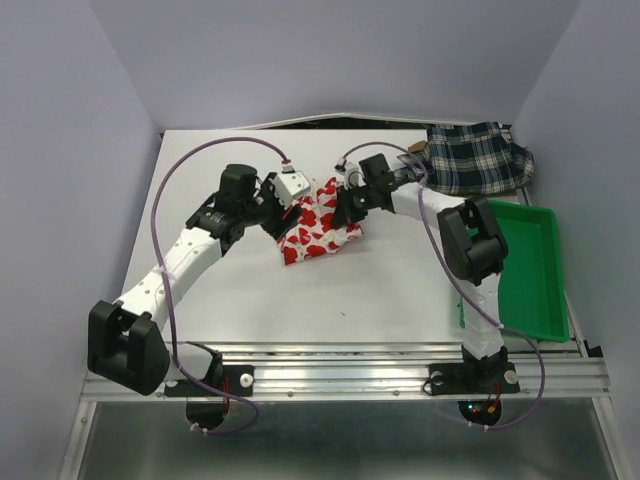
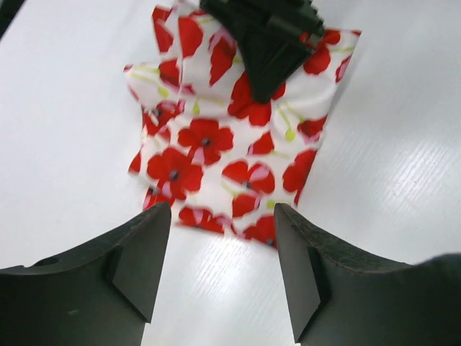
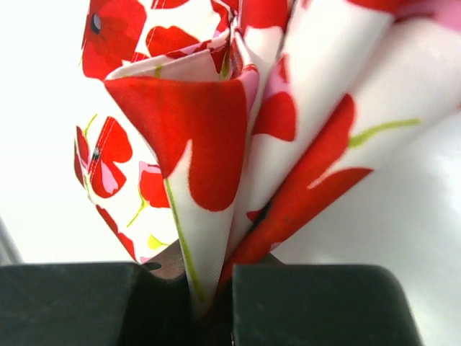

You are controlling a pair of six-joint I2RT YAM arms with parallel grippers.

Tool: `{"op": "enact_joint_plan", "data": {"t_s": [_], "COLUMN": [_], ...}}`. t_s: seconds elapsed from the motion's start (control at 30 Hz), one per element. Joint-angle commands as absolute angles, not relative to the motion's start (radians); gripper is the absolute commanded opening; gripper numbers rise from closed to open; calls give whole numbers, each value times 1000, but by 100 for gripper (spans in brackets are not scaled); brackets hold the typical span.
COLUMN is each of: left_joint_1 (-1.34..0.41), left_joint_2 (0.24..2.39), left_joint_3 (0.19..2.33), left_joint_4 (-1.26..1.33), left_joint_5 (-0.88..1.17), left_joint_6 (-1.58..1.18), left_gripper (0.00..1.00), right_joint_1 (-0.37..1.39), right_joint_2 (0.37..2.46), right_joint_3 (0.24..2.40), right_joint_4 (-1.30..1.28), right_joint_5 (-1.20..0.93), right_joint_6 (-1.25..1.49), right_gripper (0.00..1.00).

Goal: Fold and stack the skirts
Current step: Neatly place the folded skirt to the corner

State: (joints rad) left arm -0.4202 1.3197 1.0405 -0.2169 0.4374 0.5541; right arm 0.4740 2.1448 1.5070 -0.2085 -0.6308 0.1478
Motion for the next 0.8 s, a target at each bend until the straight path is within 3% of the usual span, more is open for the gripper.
{"op": "enact_joint_plan", "data": {"t_s": [0.0,0.27,0.4,0.43,0.77], "left_joint_1": [-384,-373,-373,-373,-373], "left_joint_2": [1252,1233,1241,1239,1249], "left_joint_3": [1060,1003,994,986,988], "left_joint_4": [-258,-227,-222,-224,-244], "left_joint_5": [473,474,474,476,479], "left_joint_6": [486,443,431,428,437], "left_gripper": [71,71,71,71,71], "right_joint_1": [391,256,203,174,97], "right_joint_2": [2088,2132,2197,2250,2234], "right_joint_3": [1646,1868,2048,2224,2321], "right_joint_4": [-517,-710,-799,-874,-919], "right_joint_5": [-532,-442,-431,-436,-488], "right_joint_6": [-202,-455,-502,-512,-485], "right_gripper": [1,1,1,1,1]}}
